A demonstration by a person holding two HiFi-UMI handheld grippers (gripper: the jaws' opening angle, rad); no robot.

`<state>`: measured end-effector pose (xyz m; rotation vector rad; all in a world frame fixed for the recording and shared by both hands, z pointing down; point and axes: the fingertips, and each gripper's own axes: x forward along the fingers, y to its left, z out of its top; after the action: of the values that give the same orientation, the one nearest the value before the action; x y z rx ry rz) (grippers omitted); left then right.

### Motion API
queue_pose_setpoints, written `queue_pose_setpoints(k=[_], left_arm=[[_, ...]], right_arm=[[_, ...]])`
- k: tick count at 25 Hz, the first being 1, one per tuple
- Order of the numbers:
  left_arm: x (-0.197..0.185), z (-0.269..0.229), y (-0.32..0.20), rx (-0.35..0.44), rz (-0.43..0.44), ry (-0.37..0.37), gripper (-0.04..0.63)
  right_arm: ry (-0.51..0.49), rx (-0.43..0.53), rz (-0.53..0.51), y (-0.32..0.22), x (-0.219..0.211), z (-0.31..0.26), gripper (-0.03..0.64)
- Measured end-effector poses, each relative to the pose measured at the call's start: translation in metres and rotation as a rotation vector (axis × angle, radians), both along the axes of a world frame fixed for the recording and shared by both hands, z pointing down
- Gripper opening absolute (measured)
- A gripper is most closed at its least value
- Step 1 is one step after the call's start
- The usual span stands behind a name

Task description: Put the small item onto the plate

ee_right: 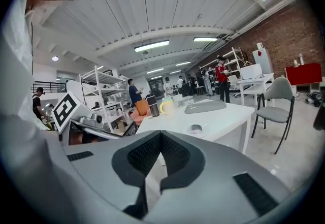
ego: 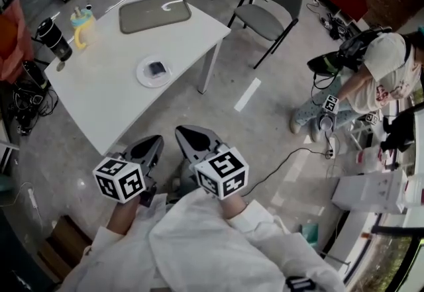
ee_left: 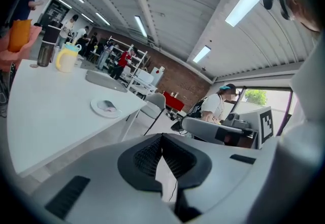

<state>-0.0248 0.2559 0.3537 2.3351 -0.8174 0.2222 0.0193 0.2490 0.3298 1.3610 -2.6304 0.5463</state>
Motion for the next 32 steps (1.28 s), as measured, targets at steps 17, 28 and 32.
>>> queue_pose_setpoints(k=[17,28,32], left_arm=[[0.004,0.007,-0.132,-0.019,-0.069,-0.019,0.006],[0.028,0.004,-0.241,-0.016,-0.132,-0.055,0.006],[0.038,0.009,-0.272,-0.027,-0.166,-0.048,0.006]], right_arm=[[-0.006,-0.027,-0.056,-0.134,0.009,0.009,0.005],[0.015,-0.016,-0.134,-0.243,0.037,0.004,0.005],[0.033,-0.026,-0.171,-0.274,0.049,0.009,0.005]])
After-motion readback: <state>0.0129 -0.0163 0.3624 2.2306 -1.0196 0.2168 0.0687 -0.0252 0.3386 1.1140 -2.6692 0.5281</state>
